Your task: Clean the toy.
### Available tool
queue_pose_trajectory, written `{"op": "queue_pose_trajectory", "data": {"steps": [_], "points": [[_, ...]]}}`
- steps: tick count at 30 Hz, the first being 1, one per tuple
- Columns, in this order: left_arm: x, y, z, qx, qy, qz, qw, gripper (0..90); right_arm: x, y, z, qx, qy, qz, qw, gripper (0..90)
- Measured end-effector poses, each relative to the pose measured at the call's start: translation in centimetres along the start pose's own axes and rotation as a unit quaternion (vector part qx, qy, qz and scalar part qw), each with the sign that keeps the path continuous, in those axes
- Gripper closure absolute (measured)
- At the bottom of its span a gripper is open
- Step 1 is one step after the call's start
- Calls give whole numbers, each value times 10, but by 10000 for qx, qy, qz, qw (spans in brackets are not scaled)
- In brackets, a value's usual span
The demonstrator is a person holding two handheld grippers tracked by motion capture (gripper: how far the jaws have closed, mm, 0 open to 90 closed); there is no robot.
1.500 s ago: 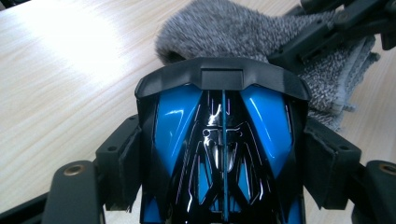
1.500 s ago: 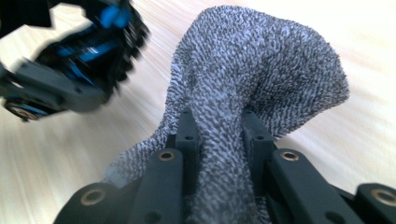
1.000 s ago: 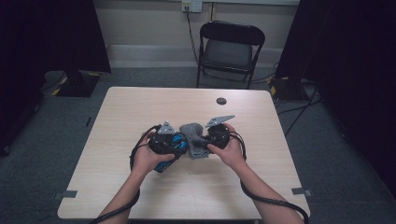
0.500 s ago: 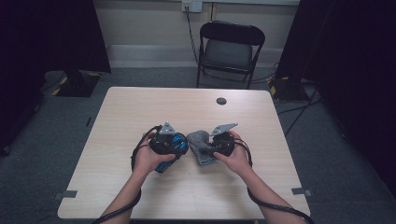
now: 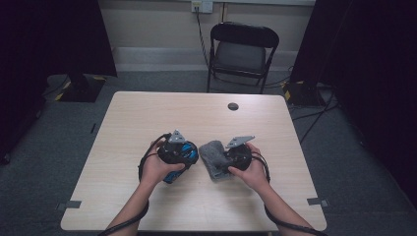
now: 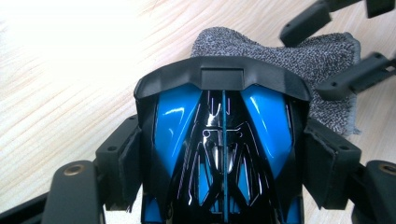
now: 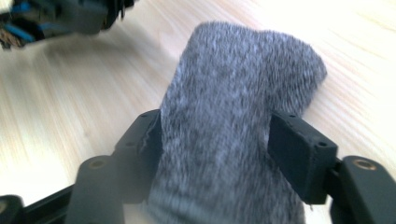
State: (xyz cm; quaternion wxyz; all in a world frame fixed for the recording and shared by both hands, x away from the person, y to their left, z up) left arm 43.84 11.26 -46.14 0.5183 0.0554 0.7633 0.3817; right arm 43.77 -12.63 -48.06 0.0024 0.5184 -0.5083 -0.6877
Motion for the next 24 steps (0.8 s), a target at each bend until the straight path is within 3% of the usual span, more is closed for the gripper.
{"op": "queue_pose_trajectory", "data": {"steps": [6,13,20,24], "points": [[0,2,0,-32,-7,-13,10000,256,14,1,3,167,148,217,9995,319],[0,0,-2,34,-9,12,10000,256,17,-1,-8,188,122,291,9993,320],[1,-1,0,-20,-15,38,10000,256,23,8,-31,523,-81,346,9980,320],[0,-1,-1,-14,-2,29,10000,256,24,13,-36,513,-296,241,9980,318]]}}
Point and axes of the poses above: each handheld gripper's, and its own axes: y roughly backward along the jaws, x roughly out of its underside, z roughly to its left, the point moved 2 cm from there along -y, roughly forward along the jaws, and after that the axes turned 10 degrees about x, right-handed, at the moved point
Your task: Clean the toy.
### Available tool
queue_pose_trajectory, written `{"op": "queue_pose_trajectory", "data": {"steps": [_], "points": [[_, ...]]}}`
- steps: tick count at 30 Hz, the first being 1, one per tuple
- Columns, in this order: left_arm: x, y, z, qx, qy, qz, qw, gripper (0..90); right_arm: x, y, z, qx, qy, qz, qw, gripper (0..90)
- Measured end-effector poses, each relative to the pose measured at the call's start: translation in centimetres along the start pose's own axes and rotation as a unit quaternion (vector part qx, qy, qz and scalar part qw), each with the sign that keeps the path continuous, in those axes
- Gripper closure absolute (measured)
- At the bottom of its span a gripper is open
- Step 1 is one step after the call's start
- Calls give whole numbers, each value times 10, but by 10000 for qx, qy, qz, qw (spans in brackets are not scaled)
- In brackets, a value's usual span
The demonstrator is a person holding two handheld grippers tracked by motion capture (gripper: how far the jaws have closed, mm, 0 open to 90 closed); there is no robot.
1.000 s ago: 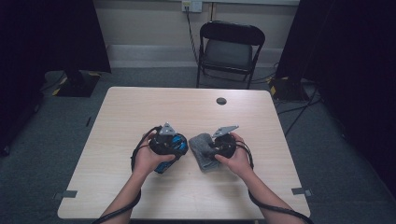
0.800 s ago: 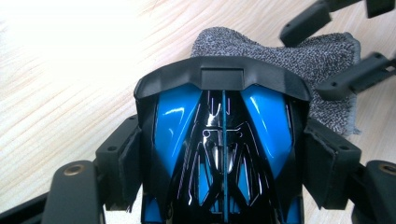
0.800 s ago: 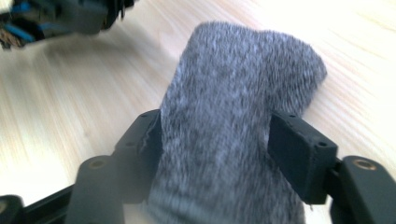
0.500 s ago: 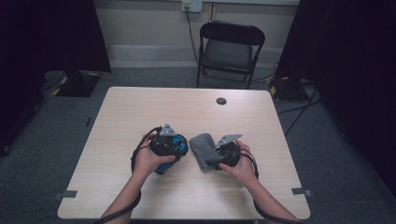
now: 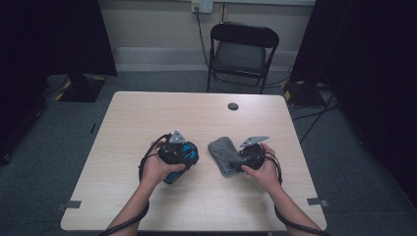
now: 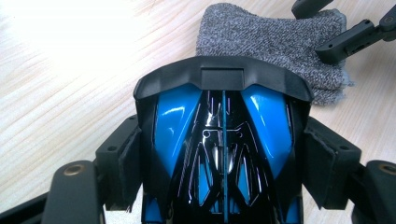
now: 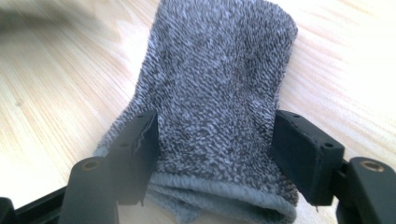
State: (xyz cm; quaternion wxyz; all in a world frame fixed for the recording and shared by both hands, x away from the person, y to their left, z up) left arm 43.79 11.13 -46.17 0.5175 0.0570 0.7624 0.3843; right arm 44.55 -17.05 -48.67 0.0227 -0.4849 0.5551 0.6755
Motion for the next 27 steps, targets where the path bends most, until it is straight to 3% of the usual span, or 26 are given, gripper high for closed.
{"op": "queue_pose_trajectory", "data": {"steps": [4,7,11,15,18,23,27], "points": [[0,-1,-1,29,23,-12,10000,256,-2,-2,8,-84,-45,-56,9999,292],[0,-2,0,21,8,15,10000,256,-1,-9,15,21,58,47,10000,270],[1,-2,1,9,20,24,10000,256,4,-15,18,131,-103,79,9998,282],[0,-2,2,-8,13,7,10000,256,6,-17,16,184,-153,38,9997,385],[-1,-2,2,11,-4,-8,10000,256,4,-16,15,91,-132,13,9999,643],[-2,-3,0,58,26,-29,10000,256,-1,-17,16,20,-184,31,9998,742],[-1,-3,0,81,28,-13,10000,256,-13,-15,19,-344,-449,-120,9983,756]]}}
Point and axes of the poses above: each handheld gripper's, and its own axes: y roughly backward along the jaws, x roughly out of its underside, z roughly to its left, the point moved 2 cm from there along -y, roughly forward along the jaws, and after that the axes turned 10 degrees about x, right-handed, at the moved point
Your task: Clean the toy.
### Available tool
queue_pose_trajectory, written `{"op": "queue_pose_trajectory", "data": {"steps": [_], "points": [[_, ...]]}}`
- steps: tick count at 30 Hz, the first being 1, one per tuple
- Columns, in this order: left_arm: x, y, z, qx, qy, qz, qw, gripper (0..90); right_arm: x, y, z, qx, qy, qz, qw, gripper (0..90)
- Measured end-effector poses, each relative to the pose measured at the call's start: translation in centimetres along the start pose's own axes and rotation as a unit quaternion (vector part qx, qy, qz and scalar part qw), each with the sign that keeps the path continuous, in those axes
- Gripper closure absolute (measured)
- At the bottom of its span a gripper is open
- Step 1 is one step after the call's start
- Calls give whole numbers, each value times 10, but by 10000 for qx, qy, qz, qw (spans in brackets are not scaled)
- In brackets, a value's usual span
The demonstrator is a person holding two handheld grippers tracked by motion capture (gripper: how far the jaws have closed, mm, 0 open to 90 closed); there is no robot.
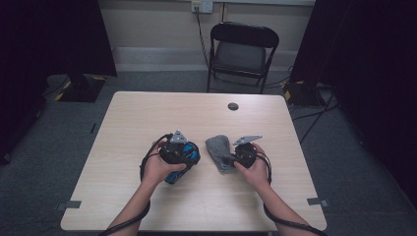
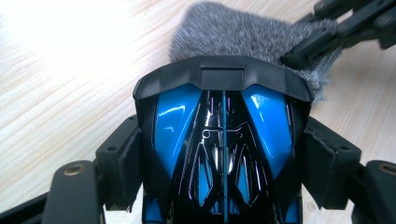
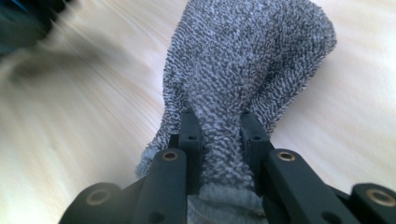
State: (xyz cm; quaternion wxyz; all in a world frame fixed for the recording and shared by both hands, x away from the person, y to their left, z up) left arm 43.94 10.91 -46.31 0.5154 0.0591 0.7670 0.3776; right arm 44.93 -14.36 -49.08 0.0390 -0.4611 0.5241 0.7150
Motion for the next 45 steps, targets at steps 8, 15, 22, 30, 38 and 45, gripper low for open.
{"op": "queue_pose_trajectory", "data": {"steps": [8,15,22,30,38,45], "points": [[3,1,2,9,52,4,10000,256,-41,13,19,-558,491,-383,9965,758],[3,3,4,-28,4,6,10000,256,-43,11,35,-822,793,-292,9930,760],[3,6,7,-118,7,14,9999,256,-36,14,39,-969,857,-373,9909,761],[5,6,11,-197,68,17,9998,256,-28,21,41,-1162,923,-455,9879,761],[-1,6,11,-257,48,-36,9997,256,-15,26,40,-1261,863,-472,9871,761],[-12,11,15,-379,55,-62,9992,257,-8,35,35,-1293,824,-505,9869,761]]}}
Point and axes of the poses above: each handheld gripper's, and its own axes: y roughly backward along the jaws, x roughly out of its underside, z roughly to its left, the point moved 2 cm from there along -y, roughly forward along the jaws, and after that the axes turned 10 degrees about x, right-handed, at the moved point
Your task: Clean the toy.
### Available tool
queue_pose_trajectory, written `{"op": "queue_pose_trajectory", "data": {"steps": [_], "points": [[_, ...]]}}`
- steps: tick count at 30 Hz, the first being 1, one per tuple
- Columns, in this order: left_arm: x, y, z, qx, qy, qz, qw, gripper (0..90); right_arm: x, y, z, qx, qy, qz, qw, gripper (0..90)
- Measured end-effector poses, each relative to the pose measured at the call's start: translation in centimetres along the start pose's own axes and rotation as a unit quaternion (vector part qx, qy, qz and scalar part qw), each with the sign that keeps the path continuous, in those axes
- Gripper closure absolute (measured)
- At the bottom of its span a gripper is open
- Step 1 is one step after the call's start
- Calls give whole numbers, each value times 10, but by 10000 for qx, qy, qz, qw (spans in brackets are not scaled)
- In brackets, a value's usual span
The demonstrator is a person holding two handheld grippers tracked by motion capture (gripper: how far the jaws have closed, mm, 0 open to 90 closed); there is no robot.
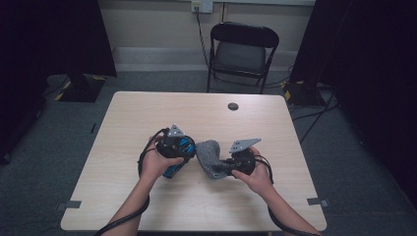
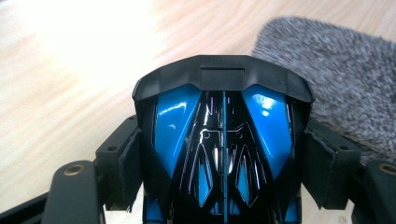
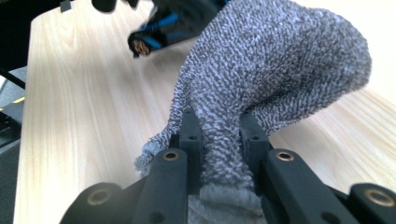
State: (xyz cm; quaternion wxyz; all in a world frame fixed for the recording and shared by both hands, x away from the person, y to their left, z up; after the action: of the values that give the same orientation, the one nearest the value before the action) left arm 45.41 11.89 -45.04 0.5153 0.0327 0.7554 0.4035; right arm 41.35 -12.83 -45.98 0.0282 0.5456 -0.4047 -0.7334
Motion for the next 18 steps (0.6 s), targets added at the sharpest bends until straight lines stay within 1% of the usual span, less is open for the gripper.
{"op": "queue_pose_trajectory", "data": {"steps": [2,5,6,8,10,12,15,16,18], "points": [[-2,3,2,-38,24,-38,10000,256,3,2,-2,-3,-25,38,10000,761],[-5,8,3,-73,25,-87,9999,256,9,4,-6,60,-78,79,9999,761],[-6,9,2,-54,33,-94,9999,256,10,5,-8,107,-105,80,9999,761],[-8,12,0,-51,-21,-88,9999,256,10,7,-12,183,-150,67,9997,761],[-10,14,-4,-5,-41,-94,9999,257,7,10,-19,253,-254,27,9994,761],[-11,15,-7,33,-63,-101,9999,257,4,11,-25,359,-305,18,9989,761],[-11,15,-10,80,-95,-105,9999,256,-2,10,-32,402,-386,5,9984,761],[-11,14,-12,114,-77,-107,9998,257,-4,10,-34,408,-409,-2,9983,761],[-12,13,-15,133,-116,-95,9998,256,-8,9,-38,452,-449,-10,9980,761]]}}
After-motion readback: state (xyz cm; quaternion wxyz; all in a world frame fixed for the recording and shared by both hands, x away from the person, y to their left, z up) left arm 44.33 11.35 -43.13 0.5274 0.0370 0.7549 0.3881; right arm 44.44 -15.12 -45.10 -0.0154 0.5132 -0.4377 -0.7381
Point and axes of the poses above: each handheld gripper's, and its own axes: y roughly backward along the jaws, x roughly out of its underside, z roughly to its left, the point moved 2 cm from there along -y, roughly forward along the jaws, and after that the axes turned 10 degrees about x, right-handed, at the moved point
